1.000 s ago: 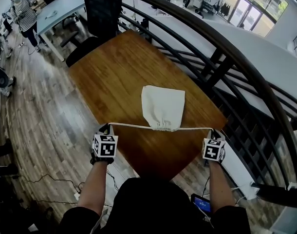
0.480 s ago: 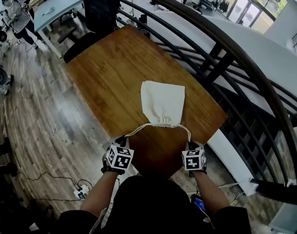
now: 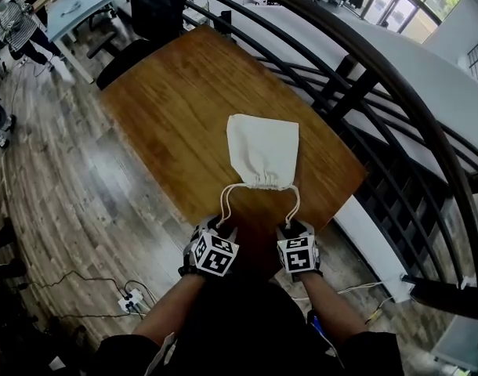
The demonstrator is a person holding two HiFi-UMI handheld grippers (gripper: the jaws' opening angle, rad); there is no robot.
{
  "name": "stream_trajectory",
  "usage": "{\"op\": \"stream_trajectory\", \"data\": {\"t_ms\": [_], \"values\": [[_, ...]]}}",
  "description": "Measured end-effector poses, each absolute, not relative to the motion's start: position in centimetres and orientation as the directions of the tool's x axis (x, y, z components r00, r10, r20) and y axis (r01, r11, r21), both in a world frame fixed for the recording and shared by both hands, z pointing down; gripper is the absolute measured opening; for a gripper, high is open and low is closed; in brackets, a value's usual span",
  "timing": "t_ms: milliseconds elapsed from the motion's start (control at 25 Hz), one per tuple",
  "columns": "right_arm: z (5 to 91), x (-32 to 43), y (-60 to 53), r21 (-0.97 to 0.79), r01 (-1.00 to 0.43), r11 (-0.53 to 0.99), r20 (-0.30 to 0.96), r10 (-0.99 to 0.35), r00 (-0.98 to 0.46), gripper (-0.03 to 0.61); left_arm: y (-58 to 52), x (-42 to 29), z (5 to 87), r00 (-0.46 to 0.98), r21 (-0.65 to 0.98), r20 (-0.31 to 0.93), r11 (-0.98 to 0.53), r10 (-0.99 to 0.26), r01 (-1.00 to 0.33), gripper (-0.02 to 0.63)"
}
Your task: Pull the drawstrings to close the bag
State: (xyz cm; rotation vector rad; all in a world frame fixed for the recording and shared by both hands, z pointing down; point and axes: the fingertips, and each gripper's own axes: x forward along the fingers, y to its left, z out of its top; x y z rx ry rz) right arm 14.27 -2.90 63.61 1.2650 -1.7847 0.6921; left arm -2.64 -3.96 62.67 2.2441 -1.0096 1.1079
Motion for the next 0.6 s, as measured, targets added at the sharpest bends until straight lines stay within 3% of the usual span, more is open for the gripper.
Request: {"op": "stream_trajectory", "data": {"t_ms": [80, 280, 440, 600], "values": [[63.4, 13.5, -2.5, 0.016, -0.938, 0.345, 0.855, -0.491, -0.166, 0.234, -3.2, -2.3, 62.7, 0.434, 0.074, 0.805, -0.657, -0.404, -0.750, 0.239], [62.2, 12.9, -2.1, 0.048, -0.943, 0.330, 0.831, -0.536, -0.145, 0.232, -3.7, -2.6, 62.3, 0.457, 0.085, 0.774, -0.644, -0.437, -0.760, 0.258], [59.6, 13.4, -3.0, 0.059, -0.960, 0.275, 0.789, -0.602, -0.124, 0.203, -5.9, -2.6, 60.8, 0.494, 0.112, 0.721, -0.622, -0.486, -0.775, 0.258], [55.9, 13.7, -5.0, 0.096, -0.961, 0.258, 0.714, -0.691, -0.114, 0.126, -8.1, -3.2, 57.8, 0.511, 0.108, 0.665, -0.607, -0.545, -0.788, 0.227]]}}
